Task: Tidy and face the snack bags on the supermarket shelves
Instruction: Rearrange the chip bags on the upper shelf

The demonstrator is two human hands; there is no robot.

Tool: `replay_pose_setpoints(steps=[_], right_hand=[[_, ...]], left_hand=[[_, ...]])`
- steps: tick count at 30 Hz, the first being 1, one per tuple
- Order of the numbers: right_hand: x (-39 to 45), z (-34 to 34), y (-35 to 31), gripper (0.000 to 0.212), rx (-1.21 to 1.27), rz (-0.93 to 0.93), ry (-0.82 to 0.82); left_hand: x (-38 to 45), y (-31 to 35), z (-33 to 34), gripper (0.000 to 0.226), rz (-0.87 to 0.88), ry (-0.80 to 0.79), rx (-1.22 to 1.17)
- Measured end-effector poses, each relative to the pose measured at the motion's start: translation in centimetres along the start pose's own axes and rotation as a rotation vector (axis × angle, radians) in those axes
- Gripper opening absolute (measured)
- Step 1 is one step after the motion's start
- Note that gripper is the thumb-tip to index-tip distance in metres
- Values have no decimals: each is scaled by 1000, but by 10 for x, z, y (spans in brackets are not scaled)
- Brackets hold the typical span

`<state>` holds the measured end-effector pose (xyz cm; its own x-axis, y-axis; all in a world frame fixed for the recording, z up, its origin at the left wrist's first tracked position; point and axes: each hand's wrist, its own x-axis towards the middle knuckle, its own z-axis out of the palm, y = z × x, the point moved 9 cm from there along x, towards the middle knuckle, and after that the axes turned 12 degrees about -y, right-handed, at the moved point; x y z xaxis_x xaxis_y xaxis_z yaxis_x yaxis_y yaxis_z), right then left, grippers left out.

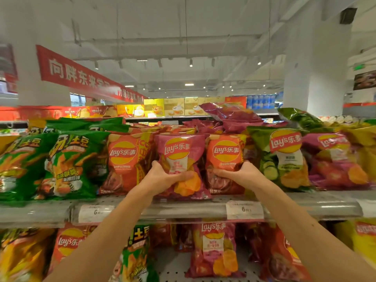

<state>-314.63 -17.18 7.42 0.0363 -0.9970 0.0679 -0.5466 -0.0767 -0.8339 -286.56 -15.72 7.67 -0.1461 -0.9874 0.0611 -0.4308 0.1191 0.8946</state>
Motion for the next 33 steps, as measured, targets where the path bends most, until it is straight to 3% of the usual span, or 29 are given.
replay_pose_setpoints(steps=[5,10,15,23,29,33], right_hand=[[3,1,2,91,62,-46,33],[2,-1,5,88,58,-44,74],[-9,-3,-9,84,18,-114,135],[-40,-30,-34,90,-110,-183,289],[-85,-90,-17,90,-76,-205,420],[-115,-115,8,91,-46,-149,456]], left_hand=[[1,9,0,140,118,36,-38],[-9,23,-5,115,197,120,18],[-31,31,-19,124,280,203,-33],[-36,30,-33,113,291,258,-103],[-7,35,9,131,238,209,-67],[15,46,52,124,236,143,-47]])
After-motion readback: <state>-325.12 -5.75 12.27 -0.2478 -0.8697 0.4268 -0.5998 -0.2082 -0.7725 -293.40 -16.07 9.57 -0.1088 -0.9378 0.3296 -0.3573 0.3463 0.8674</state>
